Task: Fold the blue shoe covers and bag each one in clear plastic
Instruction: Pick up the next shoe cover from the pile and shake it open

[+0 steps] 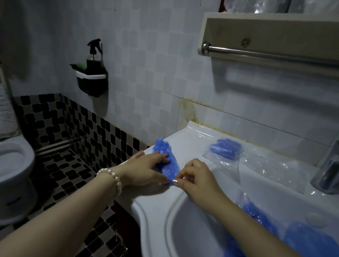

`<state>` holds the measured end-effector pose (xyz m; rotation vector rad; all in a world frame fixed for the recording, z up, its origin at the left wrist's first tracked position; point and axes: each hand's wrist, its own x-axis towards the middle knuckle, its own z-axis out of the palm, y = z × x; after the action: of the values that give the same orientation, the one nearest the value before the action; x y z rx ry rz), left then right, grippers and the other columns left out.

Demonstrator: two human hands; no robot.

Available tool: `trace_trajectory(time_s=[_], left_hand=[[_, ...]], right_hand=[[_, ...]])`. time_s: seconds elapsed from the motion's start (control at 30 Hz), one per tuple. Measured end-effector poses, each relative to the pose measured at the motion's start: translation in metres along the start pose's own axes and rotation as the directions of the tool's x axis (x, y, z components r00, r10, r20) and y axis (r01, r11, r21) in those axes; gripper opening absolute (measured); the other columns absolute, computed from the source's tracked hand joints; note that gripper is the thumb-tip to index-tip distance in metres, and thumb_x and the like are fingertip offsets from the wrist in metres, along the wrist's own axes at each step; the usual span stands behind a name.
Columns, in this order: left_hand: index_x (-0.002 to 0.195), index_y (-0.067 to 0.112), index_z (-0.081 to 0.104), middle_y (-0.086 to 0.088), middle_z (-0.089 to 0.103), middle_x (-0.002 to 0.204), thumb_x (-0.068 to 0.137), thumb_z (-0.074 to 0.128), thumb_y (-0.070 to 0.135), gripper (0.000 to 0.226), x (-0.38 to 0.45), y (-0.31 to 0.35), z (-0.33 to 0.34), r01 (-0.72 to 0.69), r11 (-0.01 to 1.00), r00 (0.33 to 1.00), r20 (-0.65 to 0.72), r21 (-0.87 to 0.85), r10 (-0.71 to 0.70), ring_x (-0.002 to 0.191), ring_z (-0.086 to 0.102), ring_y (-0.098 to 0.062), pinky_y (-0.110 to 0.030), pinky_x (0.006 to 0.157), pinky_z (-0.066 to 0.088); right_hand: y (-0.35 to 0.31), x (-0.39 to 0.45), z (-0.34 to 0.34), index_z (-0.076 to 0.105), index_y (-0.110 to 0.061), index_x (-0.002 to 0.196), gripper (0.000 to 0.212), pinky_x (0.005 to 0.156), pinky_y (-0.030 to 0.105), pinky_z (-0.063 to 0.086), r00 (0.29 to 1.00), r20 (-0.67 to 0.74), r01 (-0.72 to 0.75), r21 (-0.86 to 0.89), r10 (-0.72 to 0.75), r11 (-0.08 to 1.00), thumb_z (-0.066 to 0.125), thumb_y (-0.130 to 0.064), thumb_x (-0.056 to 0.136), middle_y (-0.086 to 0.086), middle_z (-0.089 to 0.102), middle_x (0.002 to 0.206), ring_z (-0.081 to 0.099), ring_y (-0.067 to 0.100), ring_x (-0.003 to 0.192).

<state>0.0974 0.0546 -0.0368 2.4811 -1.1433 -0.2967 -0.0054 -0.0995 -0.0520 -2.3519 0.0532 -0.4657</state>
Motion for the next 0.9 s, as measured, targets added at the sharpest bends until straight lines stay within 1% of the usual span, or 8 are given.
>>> trace_trajectory(time_s=[0.1,0.27,0.33,0.43,0.53,0.63,0.77,0.9], left_hand=[[0.14,0.032,0.038,0.017,0.024,0.153,0.068,0.04,0.062,0.078,0.0,0.001,-0.001,0.003,0.999,1.0,0.024,-0.038,-0.002,0.139,0.022,-0.003,-0.034,0.116,-0.001],[0.141,0.03,0.038,0.016,0.026,0.153,0.088,0.054,0.053,0.06,0.001,-0.001,0.004,-0.002,0.998,0.998,-0.055,0.069,0.006,0.138,0.024,-0.004,-0.037,0.117,0.006],[0.141,0.029,0.038,0.016,0.027,0.152,0.088,0.055,0.051,0.059,0.002,-0.001,0.004,-0.006,0.996,0.998,-0.056,0.085,0.011,0.135,0.028,-0.006,-0.036,0.116,0.008],[0.14,0.03,0.039,0.017,0.03,0.151,0.08,0.055,0.059,0.068,0.002,-0.002,0.003,-0.01,0.998,0.999,-0.045,0.068,0.013,0.132,0.032,-0.007,-0.035,0.116,0.008],[0.14,0.032,0.039,0.019,0.028,0.151,0.069,0.046,0.064,0.078,0.003,-0.004,0.003,-0.005,0.999,0.999,-0.039,0.036,0.006,0.136,0.028,-0.004,-0.034,0.116,0.006],[0.139,0.033,0.039,0.019,0.03,0.15,0.07,0.047,0.062,0.075,0.003,-0.003,0.003,-0.002,0.999,0.999,-0.036,0.046,0.004,0.135,0.029,-0.002,-0.033,0.116,0.005],[0.136,0.034,0.042,0.017,0.038,0.145,0.087,0.049,0.048,0.052,0.003,-0.001,0.001,-0.002,1.0,1.0,-0.029,-0.02,0.002,0.127,0.034,-0.004,-0.03,0.114,0.007],[0.118,0.038,0.048,0.017,0.055,0.12,0.071,0.047,0.064,0.054,0.003,-0.003,0.0,0.012,0.987,1.0,-0.027,-0.163,-0.017,0.104,0.045,0.005,-0.031,0.113,0.011]], right_hand=[[-0.013,0.008,0.004,0.055,-0.023,0.062,0.028,0.084,0.032,0.032,0.983,0.034,-0.166,-0.241,0.18,0.956,0.057,-0.025,0.09,-0.002,0.051,0.096,0.044,0.022,0.106],[-0.026,0.021,0.009,0.064,-0.02,0.108,0.024,0.093,0.035,0.031,0.939,0.048,-0.28,-0.469,0.341,0.838,0.048,-0.027,0.092,0.004,0.054,0.118,0.042,0.026,0.117],[-0.022,0.016,0.008,0.062,-0.027,0.088,0.005,0.089,0.034,0.038,0.965,0.007,-0.249,-0.286,0.262,0.925,0.057,-0.025,0.087,0.0,0.059,0.103,0.051,0.021,0.102],[-0.006,0.002,-0.004,0.063,-0.03,0.081,0.018,0.075,0.021,0.044,0.998,0.048,-0.054,0.096,0.05,0.994,0.075,-0.018,0.076,-0.007,0.05,0.085,0.052,0.003,0.075],[0.003,-0.002,-0.012,0.074,-0.01,0.084,0.013,0.065,0.007,0.039,0.995,0.094,0.014,0.16,-0.029,0.987,0.08,-0.014,0.073,-0.005,0.048,0.081,0.053,-0.003,0.072],[0.001,0.005,-0.006,0.07,-0.016,0.077,0.005,0.071,0.009,0.039,0.999,0.043,0.032,0.01,-0.033,0.999,0.075,-0.016,0.078,-0.005,0.047,0.084,0.051,0.003,0.079],[-0.018,0.017,-0.001,0.051,-0.025,0.059,0.031,0.084,0.031,0.033,0.98,0.089,-0.143,-0.293,0.176,0.945,0.056,-0.022,0.09,-0.004,0.047,0.087,0.046,0.022,0.1],[-0.029,0.034,0.002,0.063,-0.015,0.106,0.022,0.094,0.036,0.03,0.914,0.15,-0.276,-0.451,0.377,0.849,0.046,-0.02,0.092,0.007,0.049,0.107,0.04,0.028,0.116]])
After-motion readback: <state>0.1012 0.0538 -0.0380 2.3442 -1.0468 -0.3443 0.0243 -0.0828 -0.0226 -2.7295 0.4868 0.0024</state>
